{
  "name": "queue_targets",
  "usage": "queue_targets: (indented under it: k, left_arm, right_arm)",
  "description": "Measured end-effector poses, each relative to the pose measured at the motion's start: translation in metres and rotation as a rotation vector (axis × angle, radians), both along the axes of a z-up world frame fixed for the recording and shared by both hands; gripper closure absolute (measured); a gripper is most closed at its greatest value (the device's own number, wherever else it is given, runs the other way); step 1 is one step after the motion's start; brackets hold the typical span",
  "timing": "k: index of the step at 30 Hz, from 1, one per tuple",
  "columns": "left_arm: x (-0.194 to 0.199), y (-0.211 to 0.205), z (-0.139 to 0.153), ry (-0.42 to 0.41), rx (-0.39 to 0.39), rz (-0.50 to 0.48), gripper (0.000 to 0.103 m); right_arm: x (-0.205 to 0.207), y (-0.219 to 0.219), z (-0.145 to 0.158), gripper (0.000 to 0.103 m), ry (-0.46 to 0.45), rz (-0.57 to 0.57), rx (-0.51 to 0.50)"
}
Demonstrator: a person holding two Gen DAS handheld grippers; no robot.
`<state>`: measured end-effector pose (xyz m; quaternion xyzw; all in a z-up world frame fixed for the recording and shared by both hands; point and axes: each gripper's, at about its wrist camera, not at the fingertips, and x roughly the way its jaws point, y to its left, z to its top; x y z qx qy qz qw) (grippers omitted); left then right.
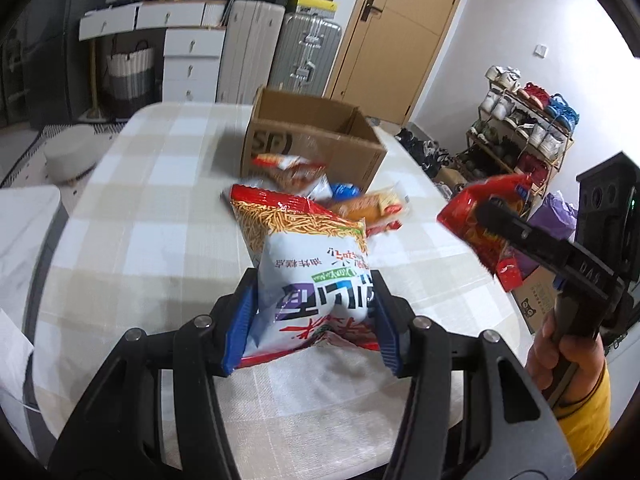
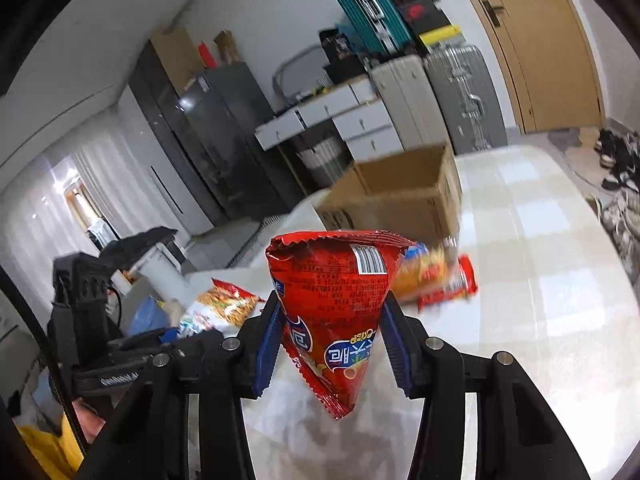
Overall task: Organize snacks
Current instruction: 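Carry the noodle-snack bag into the box with the left tool while the right tool carries the red bag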
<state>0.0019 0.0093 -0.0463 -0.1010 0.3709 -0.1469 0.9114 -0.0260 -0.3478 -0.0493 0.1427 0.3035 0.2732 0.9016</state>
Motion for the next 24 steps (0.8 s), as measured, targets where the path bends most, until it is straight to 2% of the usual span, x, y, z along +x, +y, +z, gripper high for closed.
queue_targets:
  k: [7, 12, 16, 24]
  left_arm:
    - [-0.015, 0.004, 0.047, -0.081, -0.007, -0.003, 0.053]
    - [-0.016, 0.004, 0.076, -0.091, 0.032, -0.023, 0.053]
    - [-0.017, 0.011, 0.109, -0.149, 0.022, -0.015, 0.053]
    - [0.022, 0.013, 0.156, -0.155, -0.007, -0.02, 0.053]
  right_arm:
    - [-0.006, 0.002, 0.042, 0.055, -0.066, 0.024, 0.033]
    - [0.001, 0.009, 0.079, 0.055, -0.109, 0.051, 0.016]
    - [0.008, 0.013, 0.106, 0.055, -0.151, 0.065, 0.016]
    - [0.049, 0.019, 0.146, 0.055, -0.166, 0.071, 0.028]
